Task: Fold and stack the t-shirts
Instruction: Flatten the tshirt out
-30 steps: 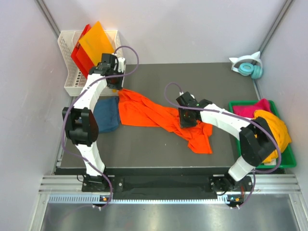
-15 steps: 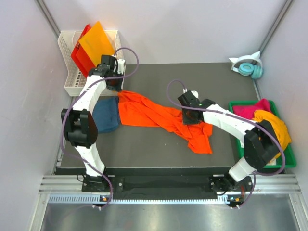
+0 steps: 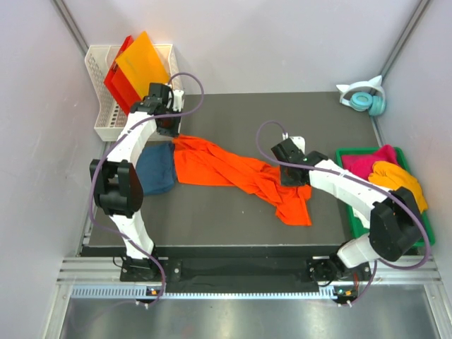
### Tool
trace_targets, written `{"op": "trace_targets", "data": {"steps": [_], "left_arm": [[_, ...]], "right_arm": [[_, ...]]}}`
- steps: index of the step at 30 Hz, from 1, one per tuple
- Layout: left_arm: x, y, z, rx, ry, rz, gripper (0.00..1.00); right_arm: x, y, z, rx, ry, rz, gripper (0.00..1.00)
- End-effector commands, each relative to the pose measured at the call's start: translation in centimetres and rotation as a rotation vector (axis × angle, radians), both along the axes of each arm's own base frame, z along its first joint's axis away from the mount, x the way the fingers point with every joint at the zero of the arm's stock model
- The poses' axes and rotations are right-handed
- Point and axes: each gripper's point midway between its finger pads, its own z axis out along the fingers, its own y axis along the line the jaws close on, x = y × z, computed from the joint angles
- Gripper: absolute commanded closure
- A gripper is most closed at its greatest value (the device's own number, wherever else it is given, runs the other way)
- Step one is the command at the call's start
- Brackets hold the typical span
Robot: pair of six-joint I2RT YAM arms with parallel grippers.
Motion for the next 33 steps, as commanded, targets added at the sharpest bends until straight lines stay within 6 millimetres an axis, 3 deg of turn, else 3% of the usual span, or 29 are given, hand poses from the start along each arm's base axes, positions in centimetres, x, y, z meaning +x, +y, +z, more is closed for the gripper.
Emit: {"op": "trace_targets", "data": {"steps": [1,9,29,32,33], "left_arm": [[0.3,0.0,2.8,-0.011,-0.084,-0.013,1.0],[0.1,-0.2,2.4,-0.027,-0.072,-0.009,1.0],[-0.8,0.2,1.5,-0.006,-0.046,-0.007,1.0],[-0.7,0.1,1.4,-0.005,-0.044,-0.01,1.0],[-0.7,0.2,1.4,-0.005,-0.047,-0.006,1.0]], "right_arm": [[-0.7,-2.0,0.7,-0.034,-0.036,-0.052,0.66],[-1.0,-3.0,-0.6,-0.06,-0.012,-0.076,0.64],[-1.0,-1.7,-5.4,-0.011,0.113,-0.049,0.66],[-1.1,-1.9,-5.7,-0.01,0.12,-0.053,0.72],[-1.1,-2.0,-5.8,-0.009,0.12,-0.055,0.81]]}}
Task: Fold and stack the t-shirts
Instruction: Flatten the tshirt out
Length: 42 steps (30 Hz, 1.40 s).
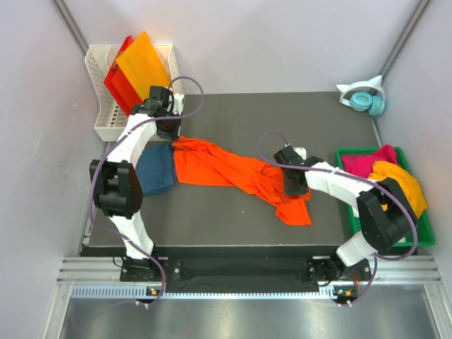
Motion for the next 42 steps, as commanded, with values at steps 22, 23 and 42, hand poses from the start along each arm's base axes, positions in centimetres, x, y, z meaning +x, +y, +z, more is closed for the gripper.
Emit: {"op": "trace_targets", "data": {"steps": [22,23,42], "left_arm": [[-1.9,1.1,24.8,-0.094,-0.552,0.049,1.0],[-2.5,1.1,25.6,-0.1,-0.571,0.052,1.0],[-19.7,5.9,39.9,-0.01,-1.039,0.14,1.0]], "right_arm": [[4.0,-5.4,36.9,0.088,-0.787,-0.128,1.0],[3.6,-5.6,38.3,0.11,-0.826,-0.13,1.0],[-5.8,-12.9,53.8,0.162,-1.218,-0.181,1.0]]}}
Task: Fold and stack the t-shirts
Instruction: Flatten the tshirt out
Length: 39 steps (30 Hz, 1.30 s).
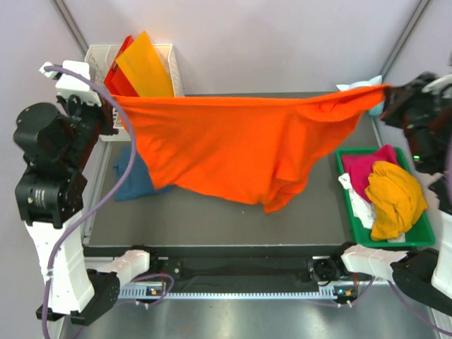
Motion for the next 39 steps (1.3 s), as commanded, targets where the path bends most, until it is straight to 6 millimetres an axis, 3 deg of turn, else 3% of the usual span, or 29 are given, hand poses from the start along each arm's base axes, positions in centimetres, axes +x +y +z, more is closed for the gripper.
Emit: {"op": "trace_targets", "data": {"steps": [1,3,8,12,13,15,16,17,19,20,21,22,23,24,25,26,27,28,29,32,34,35,37,39], "left_arm": [[-2.1,1.2,2.6,0.009,-0.085,0.048,1.0],[-2.7,1.3,2.2,0.016,-0.079,0.048,1.0],[-2.0,1.3,-0.3,0.026,-0.026,0.052,1.0],[2.3,0.8,-4.8,0.034,0.094,0.051,1.0],[3.5,0.7,-4.9,0.034,0.087,0.049,1.0],[6.6,0.3,-6.8,0.044,0.136,0.044,1.0],[7.8,0.2,-6.9,0.046,0.137,0.043,1.0],[10.5,-0.1,-8.2,0.049,0.171,0.043,1.0],[12.6,-0.4,-6.6,0.041,0.142,0.044,1.0],[15.4,-0.5,-8.0,0.043,0.179,0.051,1.0],[16.0,-0.6,-5.2,0.029,0.118,0.053,1.0],[16.9,-0.7,-4.5,0.016,0.103,0.059,1.0],[19.0,-0.8,-5.3,0.009,0.128,0.069,1.0],[18.5,-0.7,-1.7,-0.007,0.055,0.069,1.0],[18.6,-0.9,-0.7,-0.028,0.039,0.064,1.0],[19.0,-1.1,0.0,-0.035,0.025,0.057,1.0],[18.2,-1.3,2.3,-0.044,-0.036,0.043,1.0],[17.9,-1.3,2.9,-0.045,-0.058,0.041,1.0],[16.9,-1.1,3.9,-0.047,-0.087,0.044,1.0],[16.9,-1.0,1.7,-0.03,-0.041,0.049,1.0],[16.6,-0.8,0.3,-0.025,-0.011,0.057,1.0],[16.0,-0.7,-1.6,-0.022,0.032,0.061,1.0],[15.0,-0.8,-2.9,-0.025,0.045,0.05,1.0],[12.4,-0.9,-4.6,-0.027,0.073,0.03,1.0]], "right_arm": [[-2.7,-3.0,5.6,0.029,-0.155,-0.071,1.0],[-2.4,-2.5,5.3,0.048,-0.147,-0.055,1.0],[0.6,-0.9,0.8,0.009,-0.032,-0.07,1.0],[4.5,0.6,-2.2,-0.016,0.039,-0.095,1.0],[6.5,0.5,-3.7,-0.032,0.081,-0.123,1.0],[9.0,1.0,-4.6,0.01,0.101,-0.104,1.0],[11.1,0.3,-5.4,0.019,0.125,-0.134,1.0],[12.2,0.4,-5.4,0.035,0.129,-0.132,1.0],[15.1,0.3,-4.3,0.055,0.11,-0.162,1.0],[16.0,0.3,-3.7,0.062,0.099,-0.167,1.0],[16.8,0.5,-3.4,0.069,0.1,-0.162,1.0],[17.9,0.9,-1.1,0.087,0.044,-0.154,1.0],[18.2,1.3,0.0,0.095,0.019,-0.128,1.0],[18.2,1.5,1.3,0.102,-0.015,-0.113,1.0],[17.5,1.7,3.0,0.113,-0.067,-0.097,1.0],[17.0,1.7,3.6,0.106,-0.085,-0.087,1.0],[14.7,1.2,6.3,0.125,-0.175,-0.082,1.0],[15.3,1.4,4.3,0.102,-0.128,-0.082,1.0],[14.7,1.0,4.3,0.089,-0.13,-0.096,1.0],[13.5,0.1,2.6,0.049,-0.079,-0.122,1.0],[13.2,-0.1,0.0,0.022,-0.015,-0.127,1.0],[12.9,-0.1,-0.7,0.018,-0.002,-0.125,1.0],[11.6,-0.3,-2.9,0.008,0.03,-0.117,1.0],[9.4,-1.0,-3.9,0.0,0.027,-0.121,1.0]]}}
